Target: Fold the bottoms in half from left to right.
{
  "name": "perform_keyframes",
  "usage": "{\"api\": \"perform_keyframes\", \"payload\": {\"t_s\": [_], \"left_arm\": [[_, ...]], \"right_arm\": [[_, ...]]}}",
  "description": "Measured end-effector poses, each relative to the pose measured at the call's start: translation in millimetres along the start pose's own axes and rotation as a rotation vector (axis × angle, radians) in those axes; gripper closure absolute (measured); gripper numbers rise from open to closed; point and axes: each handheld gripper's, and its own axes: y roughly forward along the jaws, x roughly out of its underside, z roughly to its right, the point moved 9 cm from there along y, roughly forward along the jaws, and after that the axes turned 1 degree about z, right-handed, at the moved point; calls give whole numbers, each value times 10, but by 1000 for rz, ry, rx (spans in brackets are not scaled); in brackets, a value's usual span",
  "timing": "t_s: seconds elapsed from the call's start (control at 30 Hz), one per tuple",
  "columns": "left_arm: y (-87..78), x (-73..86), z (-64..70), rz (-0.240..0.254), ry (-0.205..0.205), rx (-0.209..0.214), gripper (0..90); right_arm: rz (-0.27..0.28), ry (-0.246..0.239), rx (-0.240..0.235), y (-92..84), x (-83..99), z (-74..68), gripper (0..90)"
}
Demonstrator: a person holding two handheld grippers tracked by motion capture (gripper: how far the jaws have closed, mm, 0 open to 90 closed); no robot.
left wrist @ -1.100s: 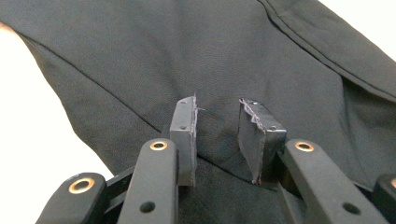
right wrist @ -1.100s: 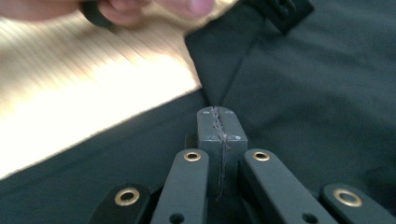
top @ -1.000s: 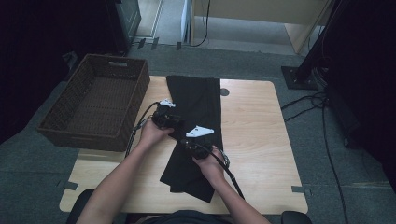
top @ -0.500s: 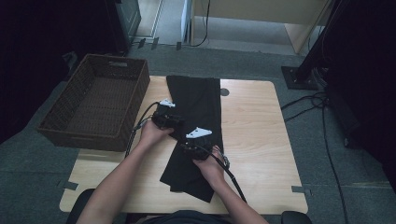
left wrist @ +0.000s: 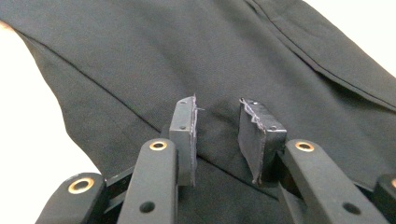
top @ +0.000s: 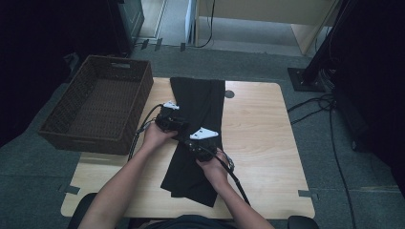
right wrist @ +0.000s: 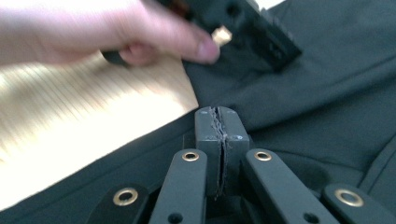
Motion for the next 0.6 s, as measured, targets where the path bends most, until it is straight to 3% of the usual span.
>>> {"api": "perform_keyframes", "payload": {"t_s": [0.1,0.17,0.23,0.33,0.6], "left_arm": [[-2,-1,-1,0,-4,2,666],[-3,1,-4,-1,-4,3,668],[-1,0,-6,1,-3,0,666],[-5,3,-8,-2,3,-2,665],[-1,-4,0,2,-13,2,631]], "right_arm": [[23,19,-32,-31,-128,-27,892],[66,55,-100,-41,-208,-71,885],[83,92,-129,-14,-217,-62,844],[44,87,-90,38,-68,32,781],[37,50,-9,40,117,224,626]]}}
